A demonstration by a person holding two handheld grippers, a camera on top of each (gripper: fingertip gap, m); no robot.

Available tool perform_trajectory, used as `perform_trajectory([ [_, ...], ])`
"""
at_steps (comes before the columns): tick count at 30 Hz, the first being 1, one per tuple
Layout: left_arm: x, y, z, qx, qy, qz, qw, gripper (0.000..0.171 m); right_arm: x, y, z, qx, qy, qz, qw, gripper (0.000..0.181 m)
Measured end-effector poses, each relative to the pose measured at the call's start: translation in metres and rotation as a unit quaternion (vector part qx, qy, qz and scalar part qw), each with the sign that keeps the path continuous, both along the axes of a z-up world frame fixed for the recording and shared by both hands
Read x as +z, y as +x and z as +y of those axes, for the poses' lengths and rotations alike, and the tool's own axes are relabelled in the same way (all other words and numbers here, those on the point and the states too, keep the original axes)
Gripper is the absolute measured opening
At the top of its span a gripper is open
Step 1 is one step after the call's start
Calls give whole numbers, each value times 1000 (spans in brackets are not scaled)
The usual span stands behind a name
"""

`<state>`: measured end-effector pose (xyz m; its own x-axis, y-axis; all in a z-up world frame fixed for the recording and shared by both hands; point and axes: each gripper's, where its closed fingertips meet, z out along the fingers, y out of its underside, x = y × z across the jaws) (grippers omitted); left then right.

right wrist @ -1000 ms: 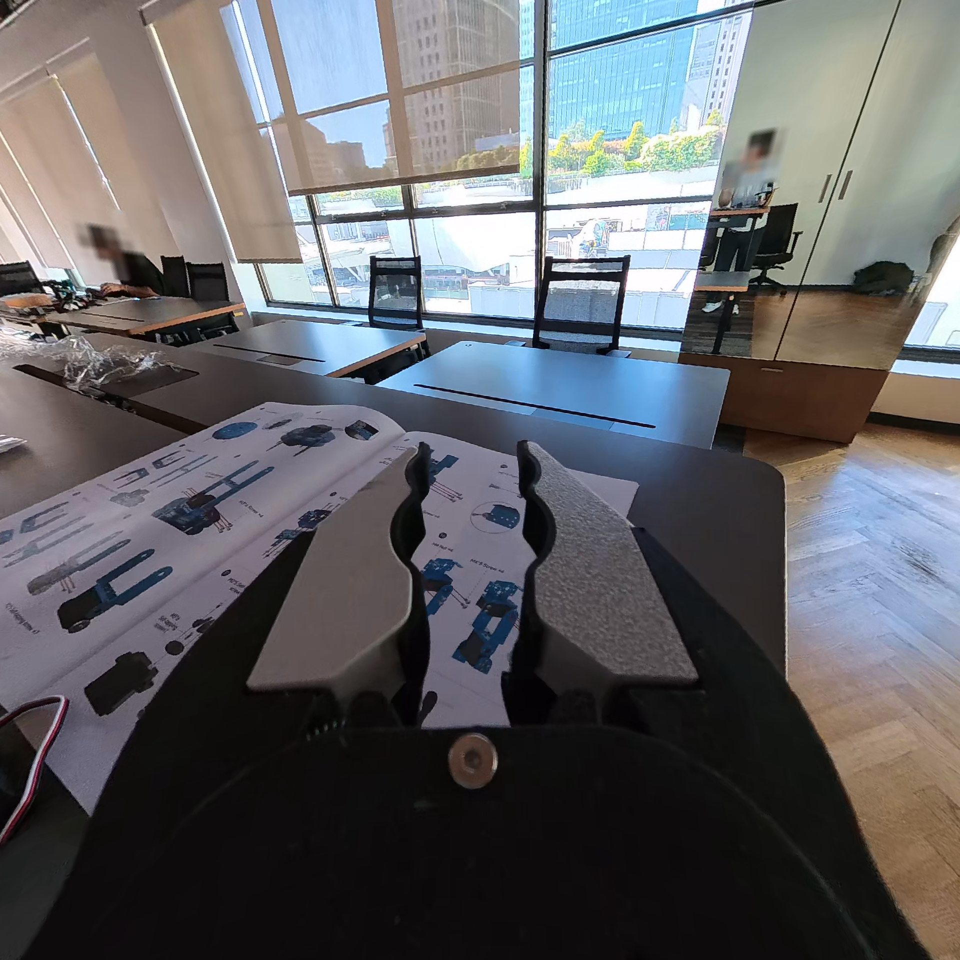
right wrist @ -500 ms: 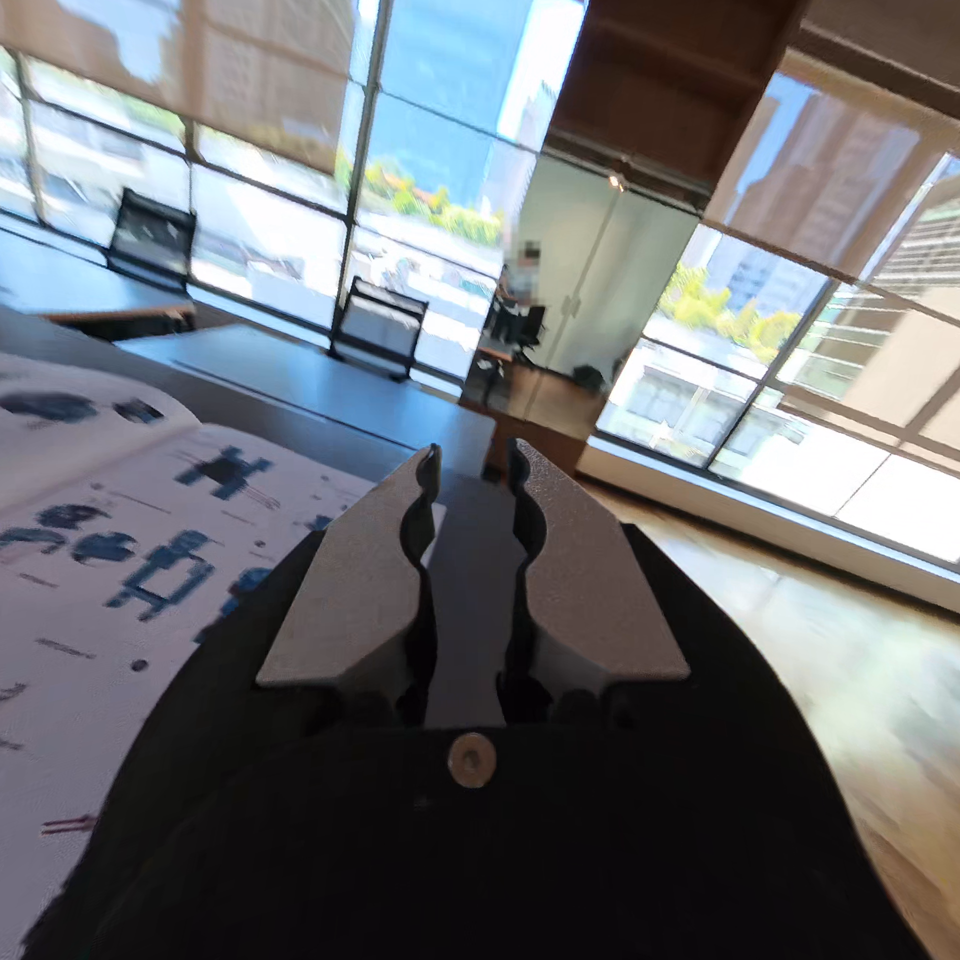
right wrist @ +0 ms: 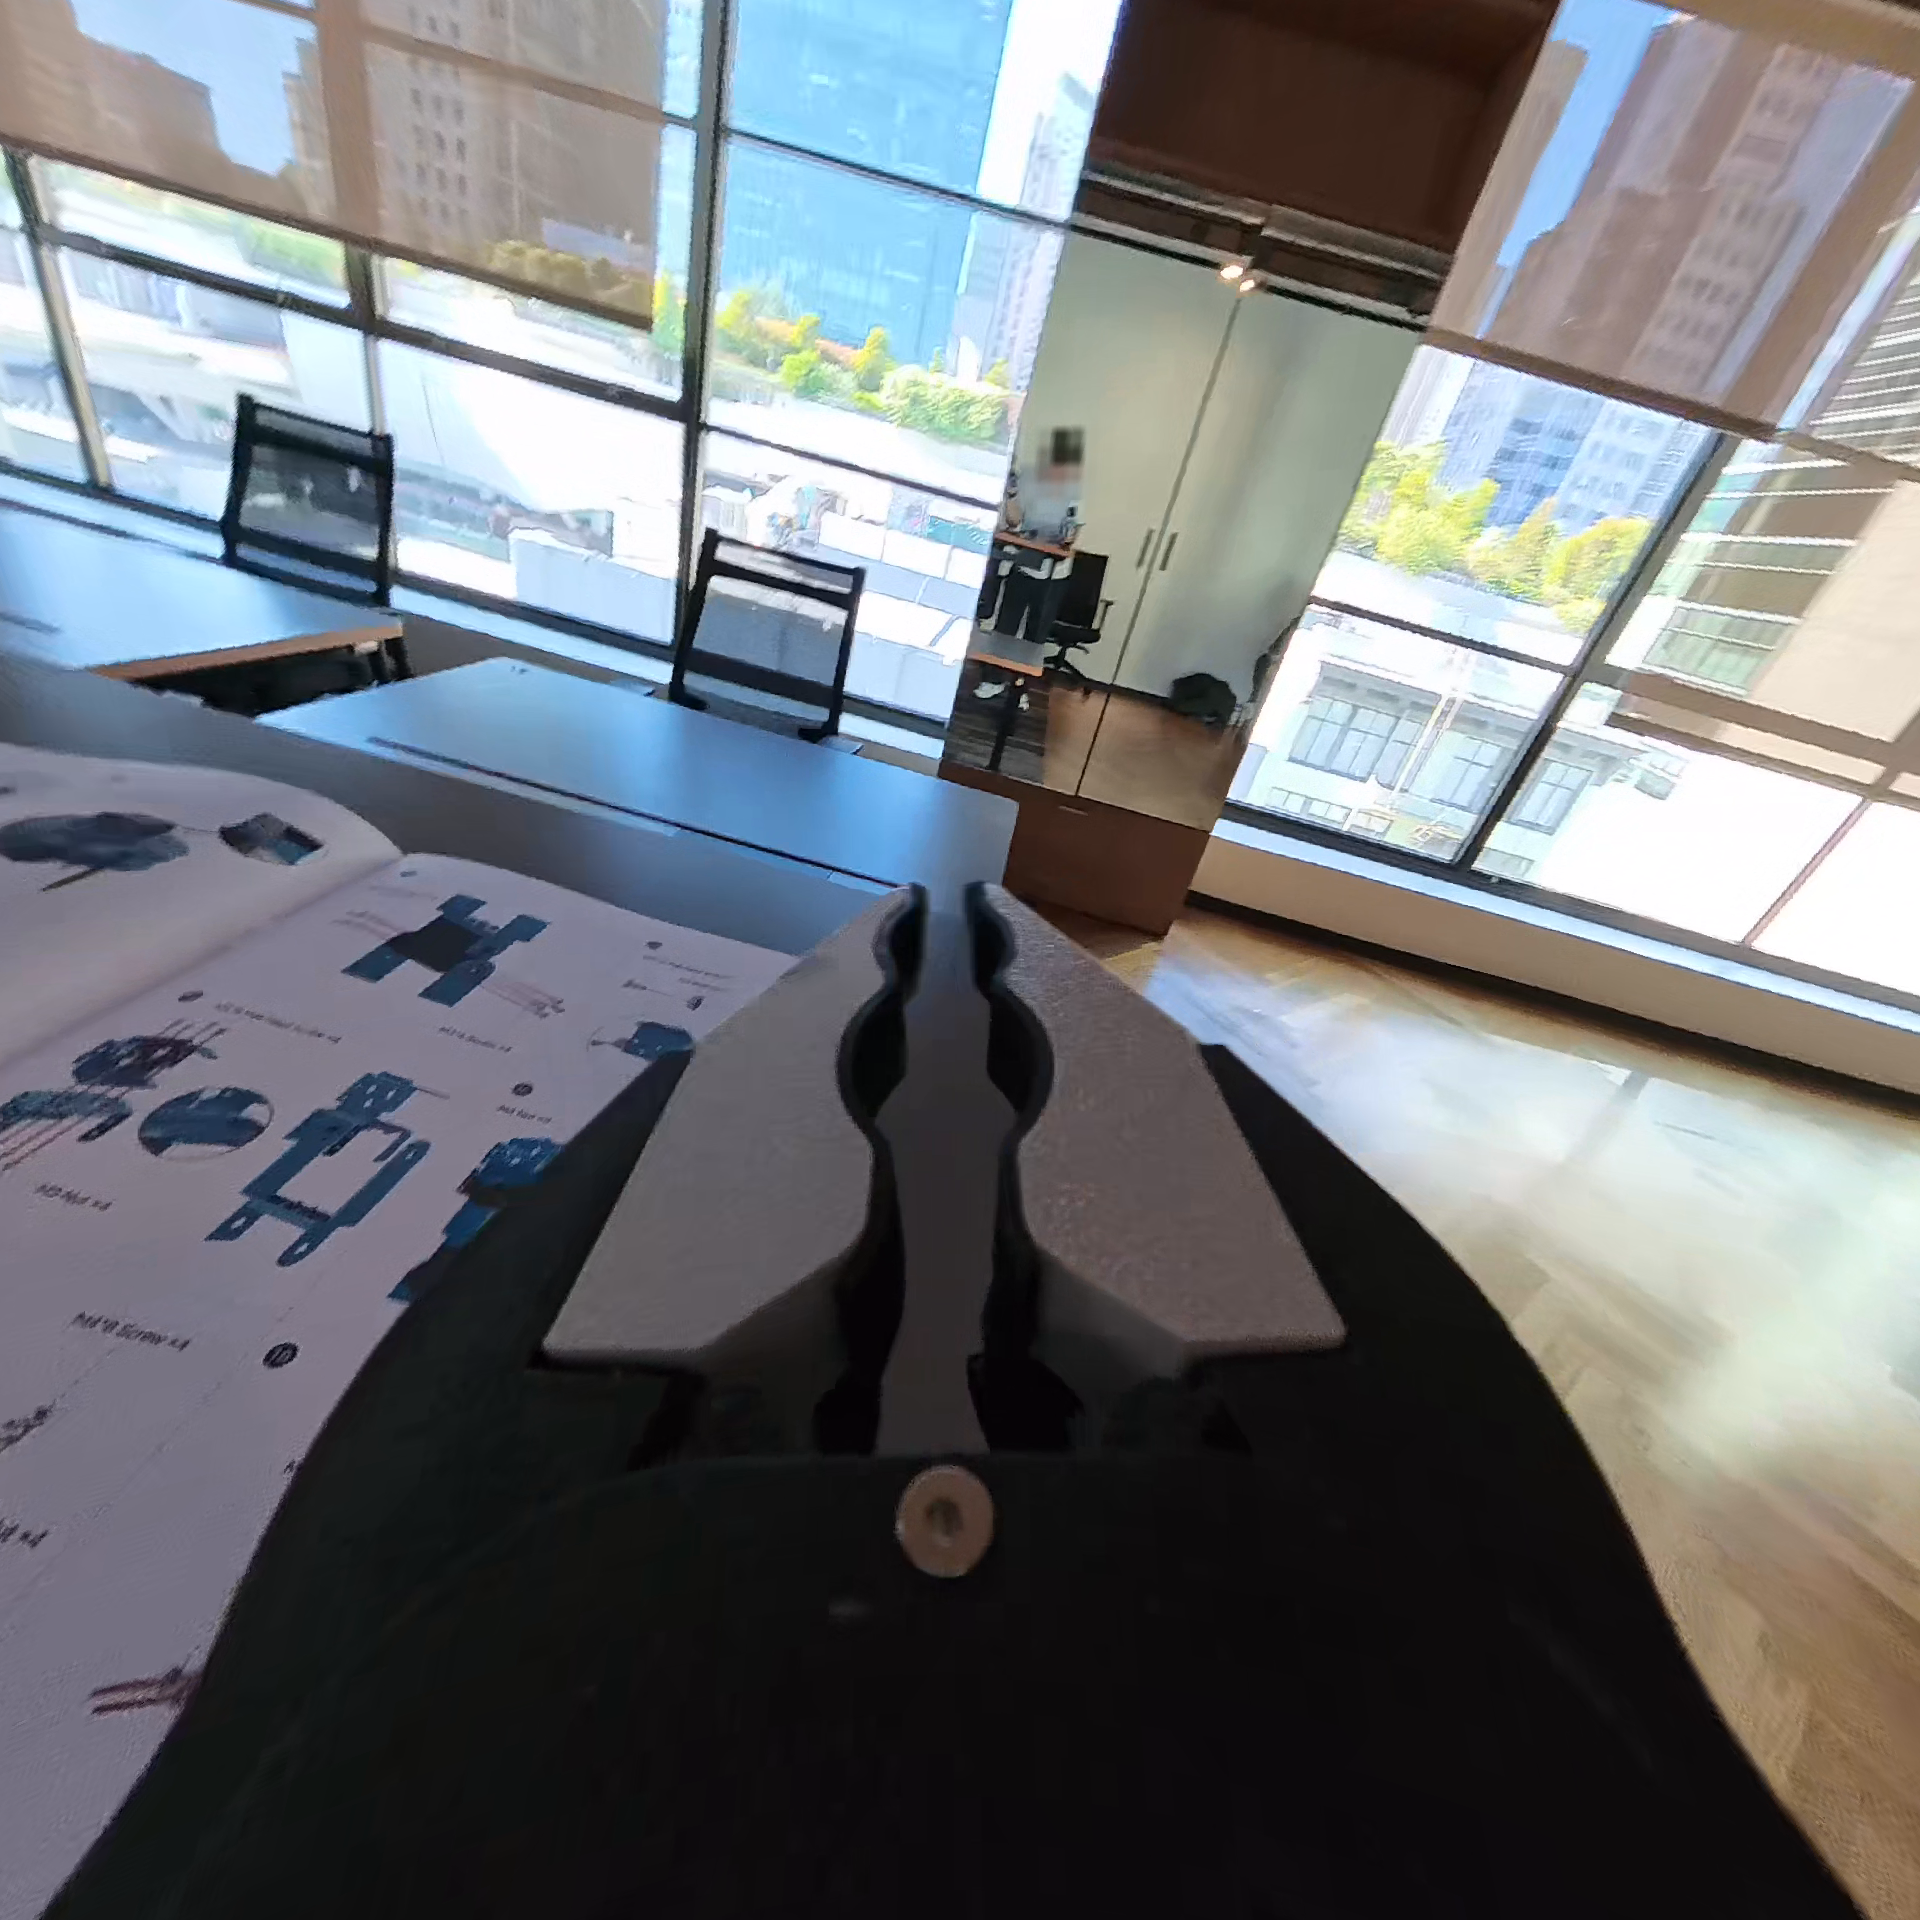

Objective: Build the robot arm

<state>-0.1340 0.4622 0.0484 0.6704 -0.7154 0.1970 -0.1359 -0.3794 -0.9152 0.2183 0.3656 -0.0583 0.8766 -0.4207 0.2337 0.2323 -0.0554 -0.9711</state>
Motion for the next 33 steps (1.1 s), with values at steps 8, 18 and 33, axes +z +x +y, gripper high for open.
perform_trajectory([
  [8,5,9,-9,-21,11,2,1000,37,-1,1,1,-4,-2,-4,1000,32],
  [18,-1,23,-22,-70,4,17,997,0,3,-7,-1,62,21,46,997,0],
  [33,11,1,1,18,37,1,999,58,-24,62,-21,-110,-14,81,991,90],
])
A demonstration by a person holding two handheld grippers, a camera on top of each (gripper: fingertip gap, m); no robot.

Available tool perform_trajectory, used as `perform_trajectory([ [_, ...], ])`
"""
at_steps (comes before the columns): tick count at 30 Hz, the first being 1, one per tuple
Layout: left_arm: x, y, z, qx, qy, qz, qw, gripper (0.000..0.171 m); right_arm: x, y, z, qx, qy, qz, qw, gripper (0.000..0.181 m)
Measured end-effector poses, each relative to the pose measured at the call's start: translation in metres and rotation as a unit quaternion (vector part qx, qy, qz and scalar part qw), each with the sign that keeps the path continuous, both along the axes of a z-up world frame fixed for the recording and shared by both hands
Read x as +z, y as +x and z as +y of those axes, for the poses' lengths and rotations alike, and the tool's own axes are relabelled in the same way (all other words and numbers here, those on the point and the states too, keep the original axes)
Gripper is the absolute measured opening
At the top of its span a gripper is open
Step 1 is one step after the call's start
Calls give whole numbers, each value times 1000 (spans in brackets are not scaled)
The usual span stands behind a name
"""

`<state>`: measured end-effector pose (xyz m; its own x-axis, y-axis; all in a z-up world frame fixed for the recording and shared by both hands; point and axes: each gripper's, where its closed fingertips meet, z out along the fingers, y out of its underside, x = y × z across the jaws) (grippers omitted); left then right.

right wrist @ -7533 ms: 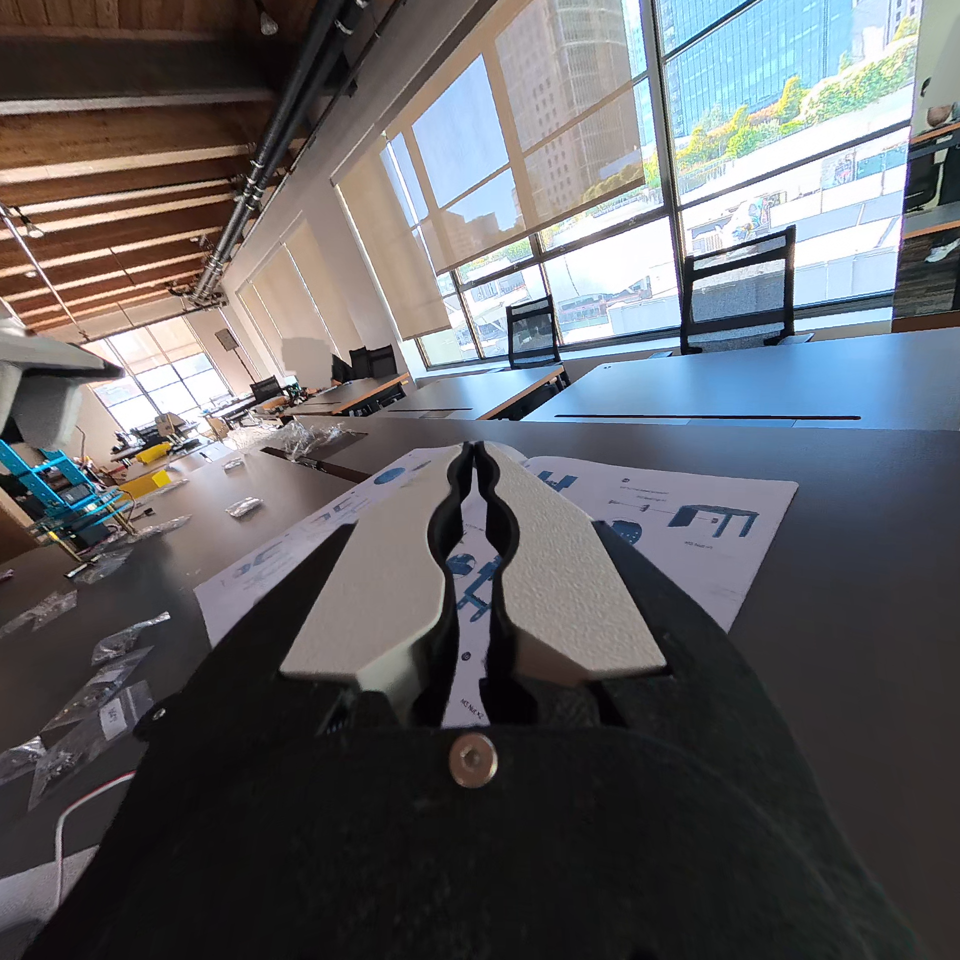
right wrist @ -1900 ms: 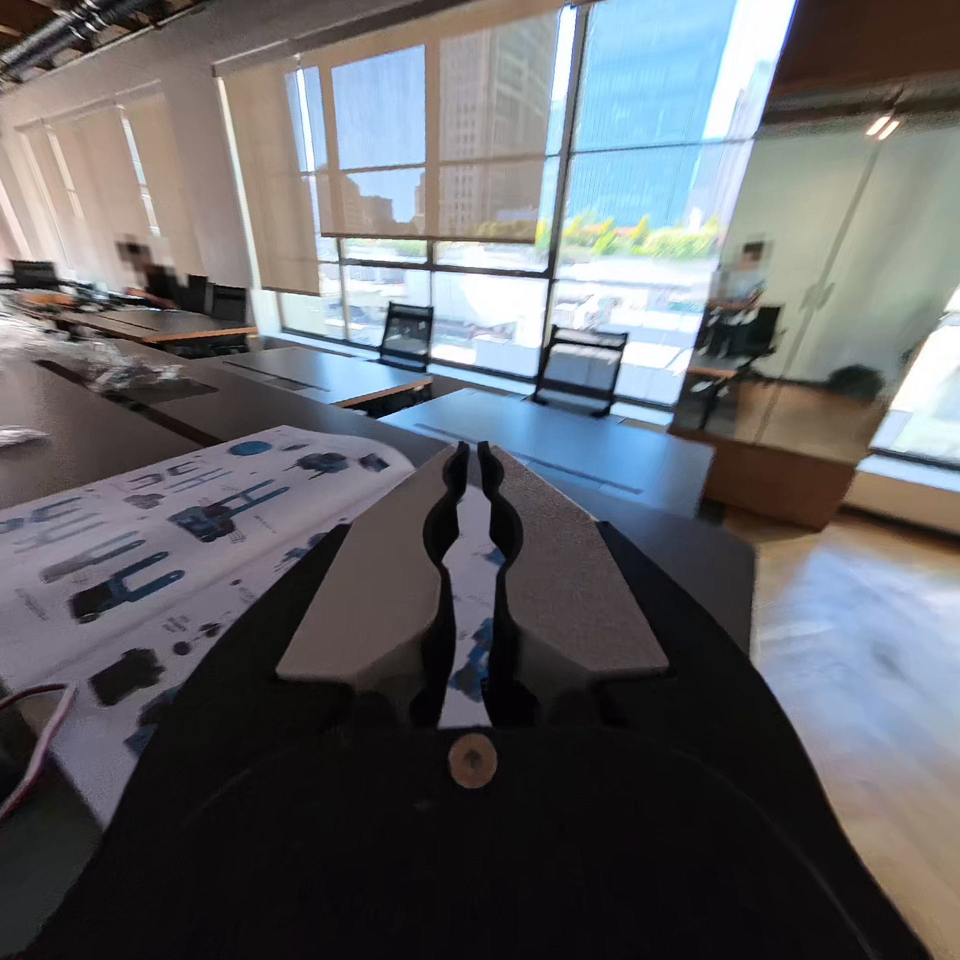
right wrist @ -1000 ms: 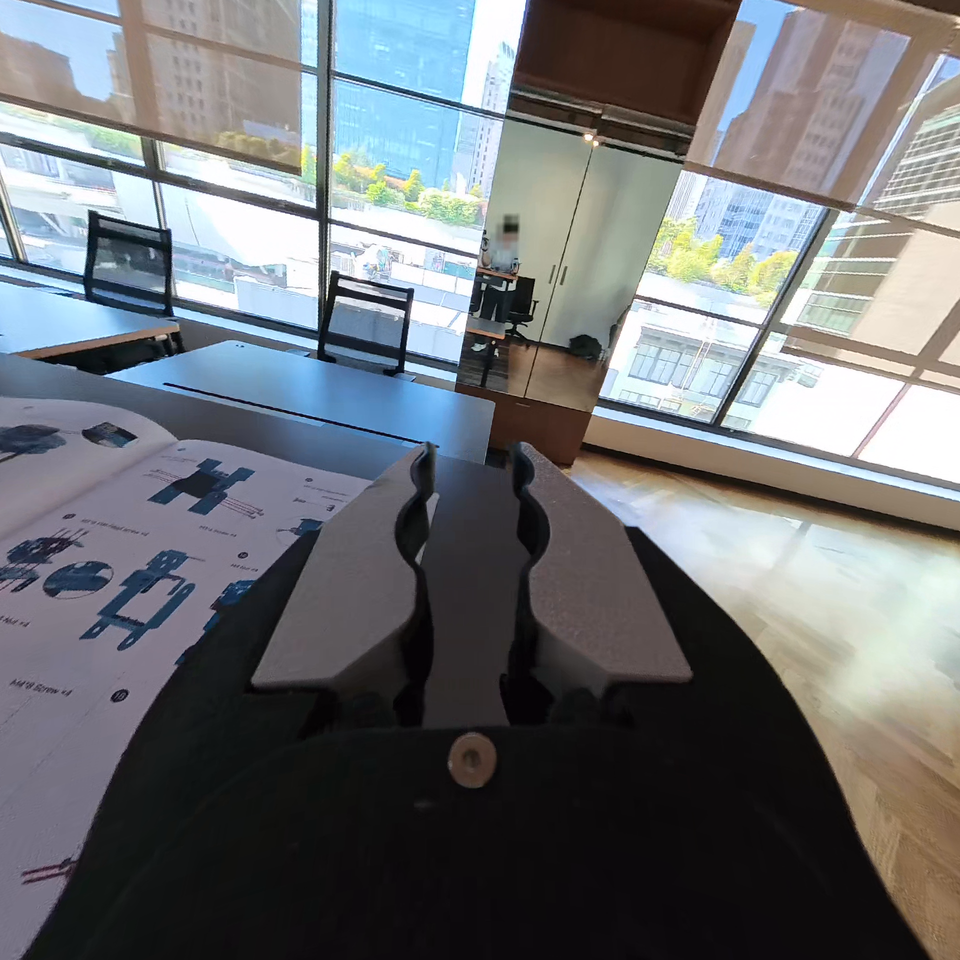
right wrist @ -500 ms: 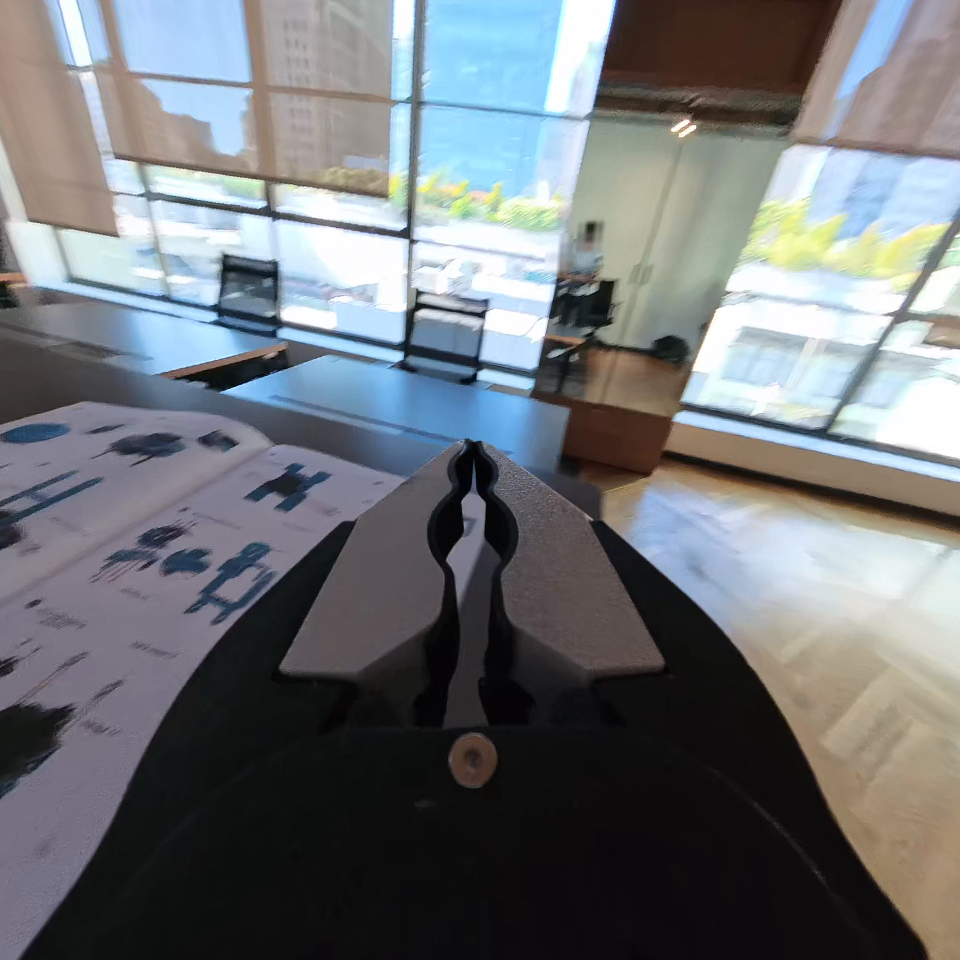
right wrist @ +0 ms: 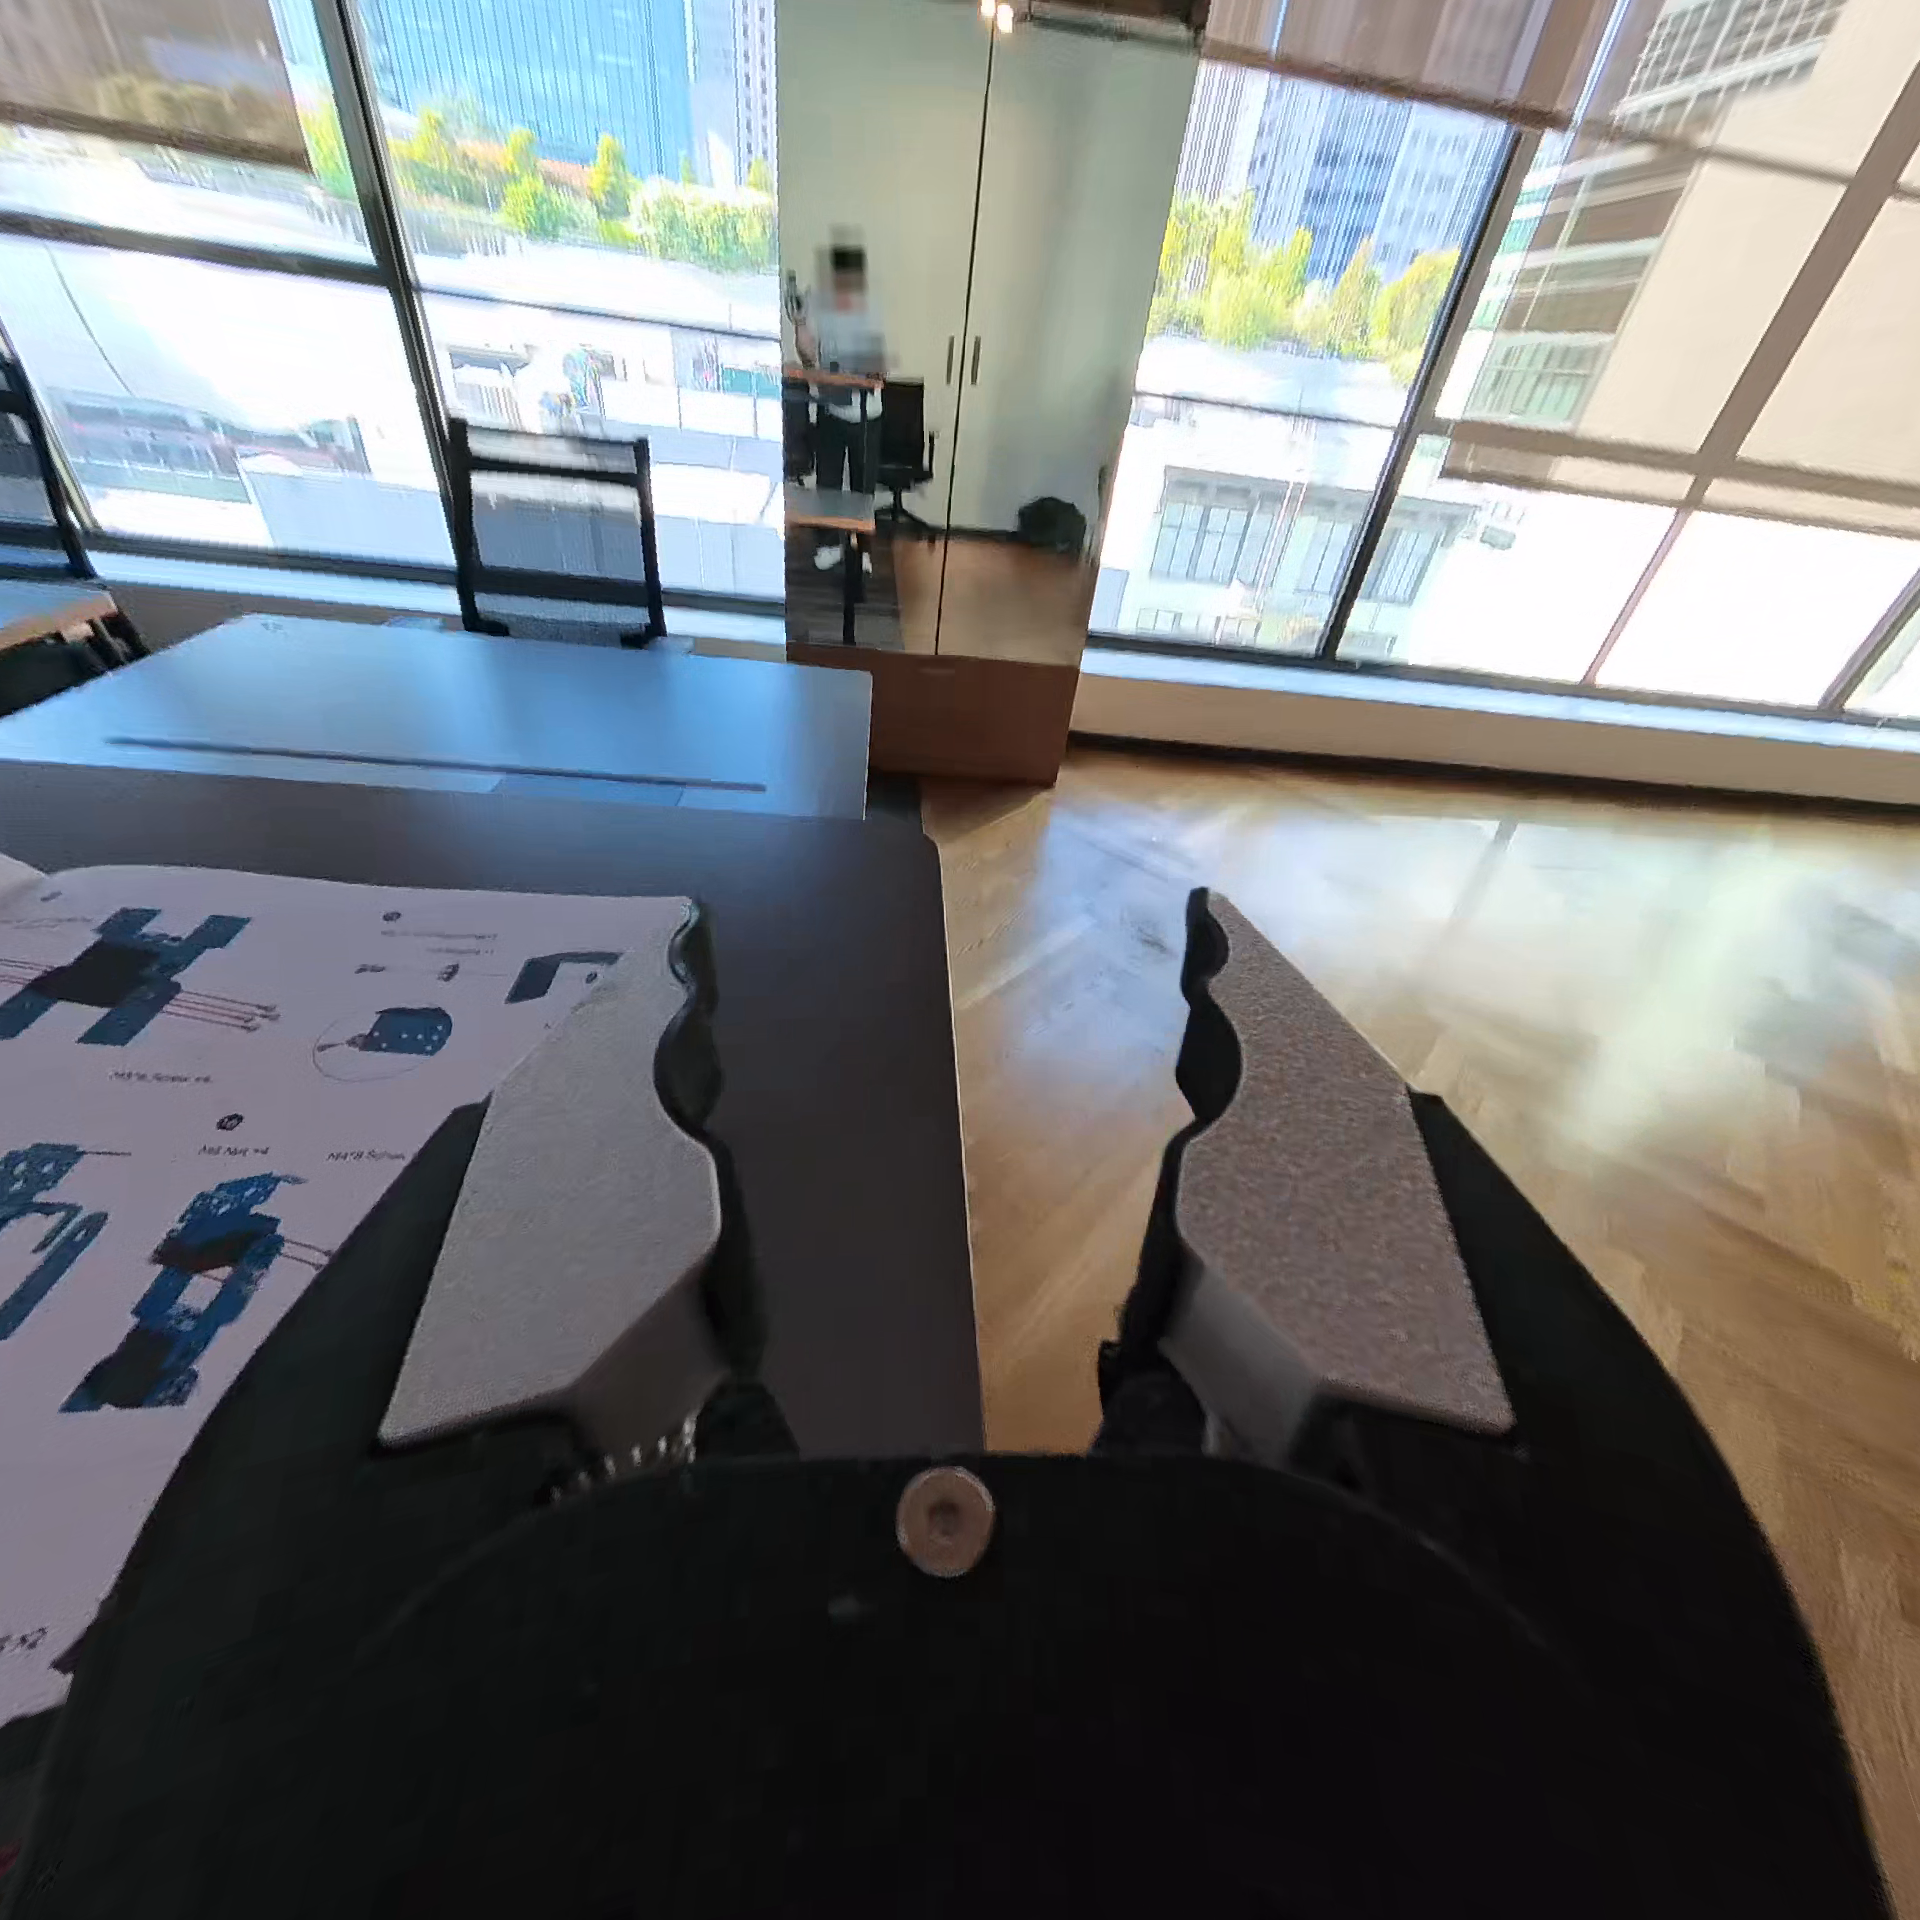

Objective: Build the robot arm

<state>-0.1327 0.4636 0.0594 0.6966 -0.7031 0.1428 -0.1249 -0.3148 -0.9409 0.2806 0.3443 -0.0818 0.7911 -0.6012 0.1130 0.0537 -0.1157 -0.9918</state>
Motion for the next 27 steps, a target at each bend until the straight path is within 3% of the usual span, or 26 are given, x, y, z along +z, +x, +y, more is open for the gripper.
perform_trajectory([
  [2,2,-1,-1,1,3,-1,1000,58,14,-13,5,41,37,-14,998,82],
  [3,2,0,-1,-1,3,-1,1000,57,23,-31,13,103,57,-24,993,70],
  [4,2,0,-2,-4,2,0,1000,56,30,-65,26,213,74,-27,974,54],
  [5,1,1,-4,-8,0,2,1000,56,34,-117,34,378,87,6,922,45],
  [6,0,2,-5,-14,-3,5,1000,55,34,-168,26,533,82,96,837,40],
  [7,-1,2,-6,-19,-6,8,1000,54,34,-194,15,618,61,199,758,42],
  [8,-1,2,-7,-22,-8,9,1000,53,34,-207,8,660,45,260,703,46],
  [9,0,2,-7,-24,-9,6,1000,53,30,-217,3,683,40,271,677,49],
  [11,3,2,-9,-27,-7,-1,1000,52,8,-235,4,684,-2,240,689,72],
  [15,7,6,-17,-51,-10,-13,999,50,-34,-286,-8,721,-144,235,635,89],
  [17,7,6,-18,-59,-15,-20,998,49,-43,-297,-11,725,-179,222,627,87],
  [21,7,6,-20,-62,-17,-19,998,49,-57,-300,-18,723,-224,187,626,52],
  [27,8,9,-25,-71,-13,-15,997,47,-73,-306,-22,718,-276,170,615,49],
])
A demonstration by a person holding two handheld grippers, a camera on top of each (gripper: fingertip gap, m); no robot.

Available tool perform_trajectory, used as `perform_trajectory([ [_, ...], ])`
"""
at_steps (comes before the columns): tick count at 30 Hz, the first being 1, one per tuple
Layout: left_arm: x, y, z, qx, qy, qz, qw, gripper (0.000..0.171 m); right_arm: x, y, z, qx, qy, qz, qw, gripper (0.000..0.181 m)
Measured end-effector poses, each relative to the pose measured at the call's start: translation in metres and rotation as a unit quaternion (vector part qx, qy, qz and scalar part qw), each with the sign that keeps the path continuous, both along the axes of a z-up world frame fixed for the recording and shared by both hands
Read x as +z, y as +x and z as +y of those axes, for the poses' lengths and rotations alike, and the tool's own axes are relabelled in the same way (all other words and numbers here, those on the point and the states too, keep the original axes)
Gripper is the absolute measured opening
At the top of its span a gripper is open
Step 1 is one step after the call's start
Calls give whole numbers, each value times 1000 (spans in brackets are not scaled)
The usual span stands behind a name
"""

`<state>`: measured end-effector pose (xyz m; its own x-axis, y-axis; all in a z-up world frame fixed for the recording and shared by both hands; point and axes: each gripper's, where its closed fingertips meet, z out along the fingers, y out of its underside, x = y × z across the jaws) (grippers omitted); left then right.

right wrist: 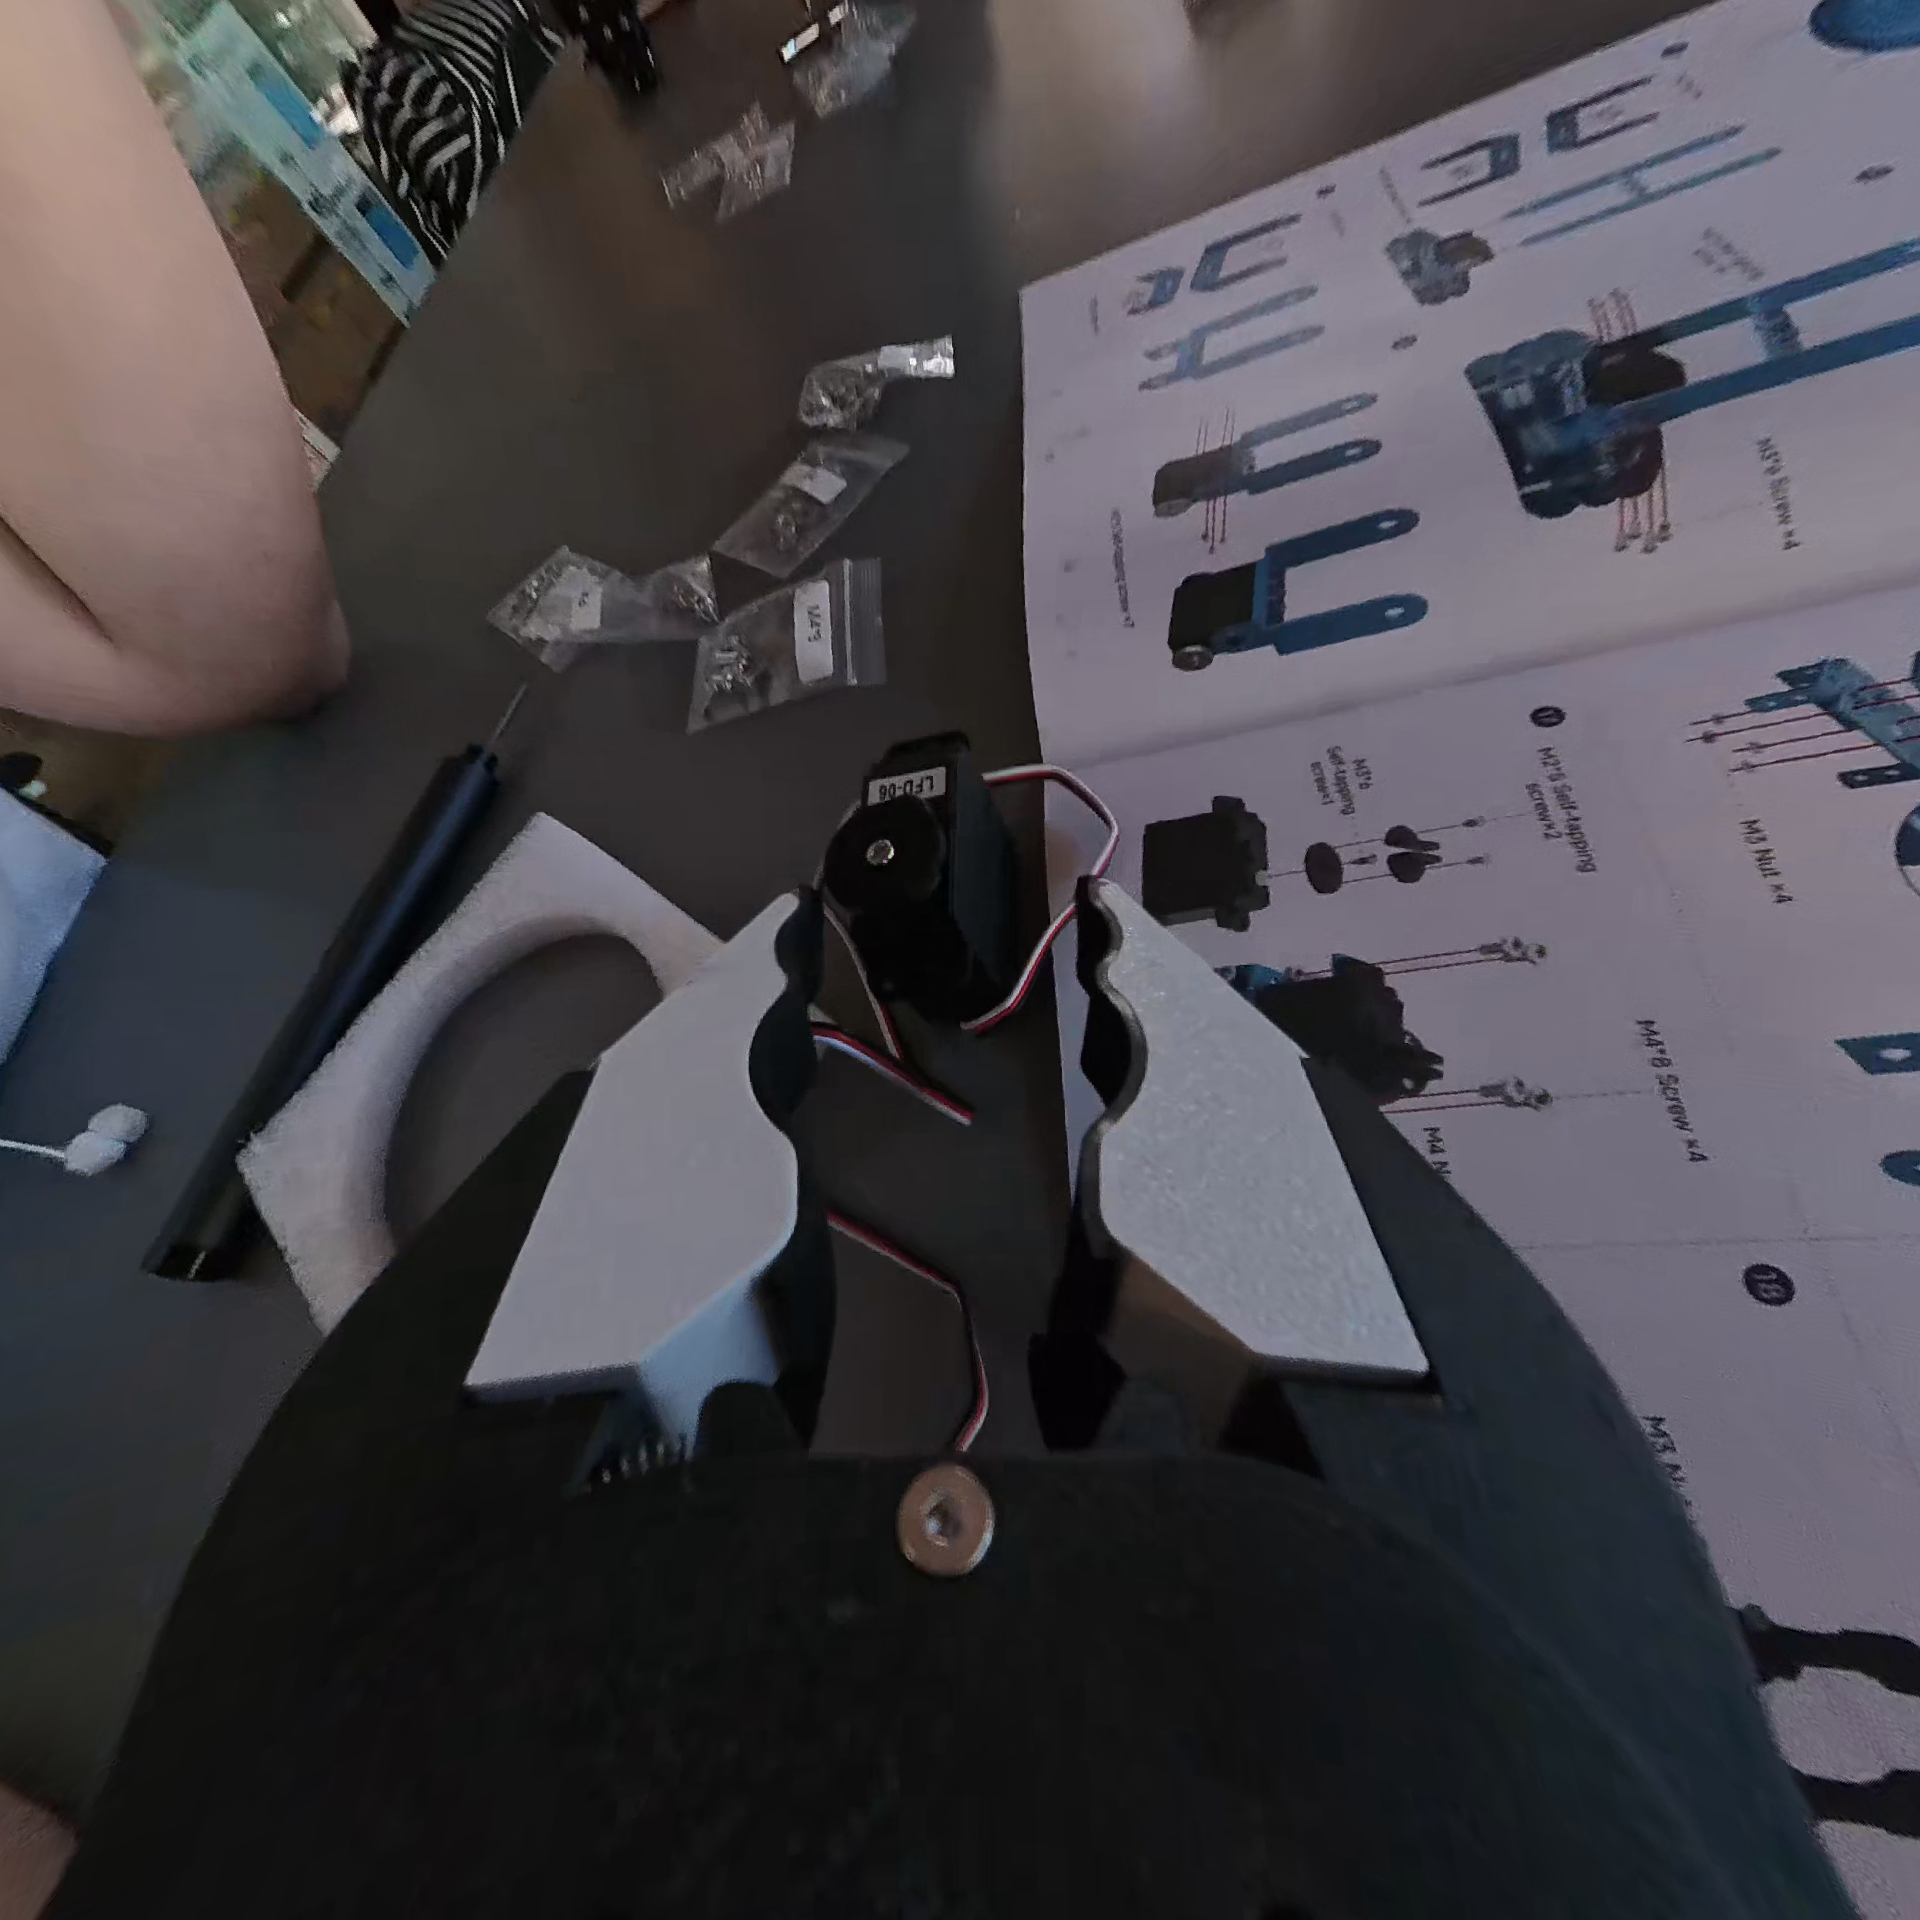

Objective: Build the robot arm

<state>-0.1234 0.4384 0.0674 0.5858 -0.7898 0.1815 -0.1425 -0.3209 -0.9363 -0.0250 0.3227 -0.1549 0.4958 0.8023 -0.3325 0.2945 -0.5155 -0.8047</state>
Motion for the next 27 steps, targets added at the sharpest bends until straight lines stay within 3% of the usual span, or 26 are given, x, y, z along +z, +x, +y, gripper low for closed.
perform_trajectory([
  [5,-4,4,-2,-12,-7,5,1000,45,-4,1,-2,9,-1,-15,1000,22],
  [7,-5,7,-5,-23,-10,6,1000,42,0,4,-3,10,6,-3,1000,22],
  [13,5,31,-36,-122,-22,-39,992,35,36,26,7,-37,58,109,992,21],
  [18,-2,37,-37,-126,-33,-30,991,31,70,71,23,-127,114,214,962,20],
  [21,0,48,-45,-163,-27,-45,985,29,86,71,17,-105,103,271,951,20],
  [27,-27,95,-81,-321,-84,-71,940,39,101,46,2,-24,84,323,942,20],
])
